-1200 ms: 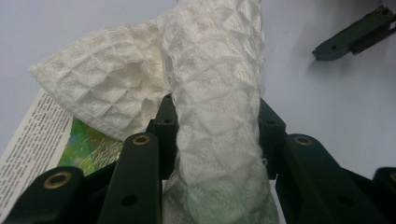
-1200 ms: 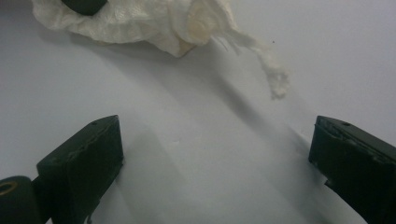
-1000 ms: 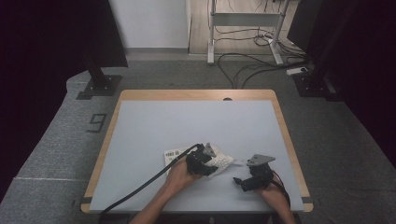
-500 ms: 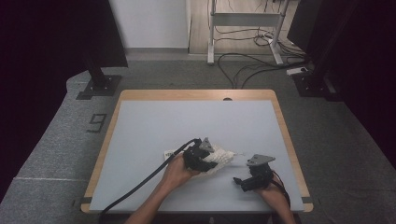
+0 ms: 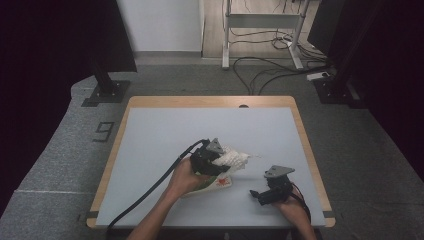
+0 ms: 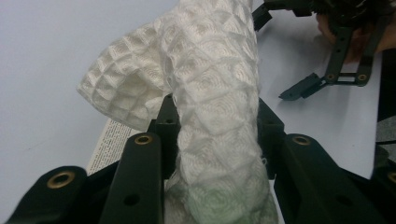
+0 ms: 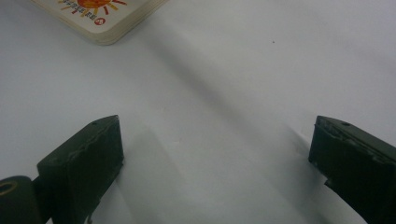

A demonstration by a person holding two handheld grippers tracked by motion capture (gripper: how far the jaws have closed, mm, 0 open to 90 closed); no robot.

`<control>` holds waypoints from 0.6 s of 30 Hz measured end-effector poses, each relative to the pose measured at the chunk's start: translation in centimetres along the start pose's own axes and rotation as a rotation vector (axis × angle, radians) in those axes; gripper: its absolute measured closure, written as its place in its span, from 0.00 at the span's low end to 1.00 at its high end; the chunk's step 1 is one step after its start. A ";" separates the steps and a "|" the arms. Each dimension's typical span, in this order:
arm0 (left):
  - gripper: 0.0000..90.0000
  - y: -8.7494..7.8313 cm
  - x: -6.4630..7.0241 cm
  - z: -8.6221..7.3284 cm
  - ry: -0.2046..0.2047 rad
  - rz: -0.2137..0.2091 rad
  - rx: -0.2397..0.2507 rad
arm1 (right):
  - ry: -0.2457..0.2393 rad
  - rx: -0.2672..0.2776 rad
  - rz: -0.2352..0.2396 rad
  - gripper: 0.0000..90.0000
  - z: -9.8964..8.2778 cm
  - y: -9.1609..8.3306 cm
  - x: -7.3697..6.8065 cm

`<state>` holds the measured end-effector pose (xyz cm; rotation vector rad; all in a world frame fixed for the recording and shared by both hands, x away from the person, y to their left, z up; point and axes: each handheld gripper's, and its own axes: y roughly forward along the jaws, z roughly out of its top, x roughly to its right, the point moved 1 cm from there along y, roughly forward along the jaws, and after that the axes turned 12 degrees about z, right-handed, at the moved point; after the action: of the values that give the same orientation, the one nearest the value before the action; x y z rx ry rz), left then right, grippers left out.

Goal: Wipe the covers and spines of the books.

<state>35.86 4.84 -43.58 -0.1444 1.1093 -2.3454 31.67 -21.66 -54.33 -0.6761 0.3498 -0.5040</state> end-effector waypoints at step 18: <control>0.70 -2.2 -3.4 -2.5 -0.043 0.134 -0.039 | -0.005 0.001 -0.001 0.03 0.0 0.0 0.0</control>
<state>37.01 9.43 -43.18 -0.1303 1.1100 -2.1931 31.66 -21.67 -54.34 -0.6766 0.3450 -0.5030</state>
